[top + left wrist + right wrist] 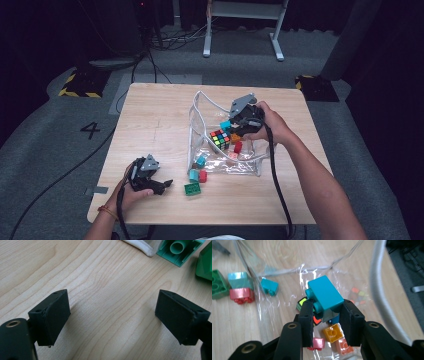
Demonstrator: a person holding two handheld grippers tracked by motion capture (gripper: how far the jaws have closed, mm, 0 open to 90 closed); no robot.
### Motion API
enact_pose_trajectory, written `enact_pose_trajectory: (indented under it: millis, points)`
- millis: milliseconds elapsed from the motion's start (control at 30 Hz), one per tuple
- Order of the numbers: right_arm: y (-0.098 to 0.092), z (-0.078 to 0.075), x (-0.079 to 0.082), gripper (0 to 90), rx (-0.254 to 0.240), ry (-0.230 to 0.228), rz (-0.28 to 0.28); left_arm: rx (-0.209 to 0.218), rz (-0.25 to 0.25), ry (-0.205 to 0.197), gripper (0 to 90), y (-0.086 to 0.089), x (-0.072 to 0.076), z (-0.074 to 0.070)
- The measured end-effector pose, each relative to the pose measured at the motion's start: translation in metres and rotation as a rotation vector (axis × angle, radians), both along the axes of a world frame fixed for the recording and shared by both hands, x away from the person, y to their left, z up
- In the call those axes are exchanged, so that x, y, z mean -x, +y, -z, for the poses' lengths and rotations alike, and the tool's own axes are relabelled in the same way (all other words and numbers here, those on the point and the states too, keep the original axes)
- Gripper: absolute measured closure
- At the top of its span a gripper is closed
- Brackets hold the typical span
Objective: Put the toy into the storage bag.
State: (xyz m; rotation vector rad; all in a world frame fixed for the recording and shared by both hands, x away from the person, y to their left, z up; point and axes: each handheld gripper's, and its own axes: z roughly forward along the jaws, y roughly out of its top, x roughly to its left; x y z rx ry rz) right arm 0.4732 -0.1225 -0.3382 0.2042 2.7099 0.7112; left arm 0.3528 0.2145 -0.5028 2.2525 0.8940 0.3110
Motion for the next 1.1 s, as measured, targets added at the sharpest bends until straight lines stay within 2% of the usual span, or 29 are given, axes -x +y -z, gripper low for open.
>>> enact_pose_trajectory:
  millis: [33,100,200,267,333,433,533,633,667,767,900,1100]
  points:
    - [0.0,0.0,0.0,65.1,0.0,0.0,0.0,0.0,0.0,0.0,12.7,0.0,0.0,0.0]
    - [0.003,0.007,-0.007,65.1,0.038,0.012,0.001,0.0,0.0,0.0,12.7,0.0,0.0,0.0]
    - [0.004,0.01,-0.009,65.1,0.062,0.017,0.012,0.002,-0.001,0.0,12.7,0.0,0.0,0.0]
    - [0.003,0.015,-0.012,65.0,0.091,0.043,0.015,0.001,-0.001,0.0,12.7,0.0,0.0,0.0]
    - [0.002,0.018,-0.014,65.0,0.117,0.046,0.012,0.002,-0.002,0.0,12.7,0.0,0.0,0.0]
    - [-0.002,0.02,-0.015,65.1,0.151,0.061,0.043,0.001,0.0,0.0,12.7,0.0,0.0,0.0]
    - [-0.006,0.02,-0.016,65.1,0.174,0.05,0.049,0.001,0.0,0.0,12.7,0.0,0.0,0.0]
    - [-0.017,0.019,-0.014,65.1,0.217,0.035,0.075,0.001,0.006,-0.002,12.7,0.0,0.0,0.0]
    - [-0.019,0.018,-0.012,65.1,0.225,0.042,0.081,0.001,0.006,-0.002,12.7,0.0,-0.001,0.0]
    - [-0.025,0.017,-0.01,65.1,0.236,0.04,0.076,0.001,0.006,-0.002,12.7,0.0,-0.001,0.0]
    - [-0.044,0.013,-0.009,65.1,0.244,0.049,0.116,0.0,0.006,-0.003,12.7,0.0,-0.001,0.0]
    - [-0.064,0.006,-0.008,65.0,0.204,0.044,0.152,0.001,0.006,-0.002,12.7,0.0,-0.001,0.0]
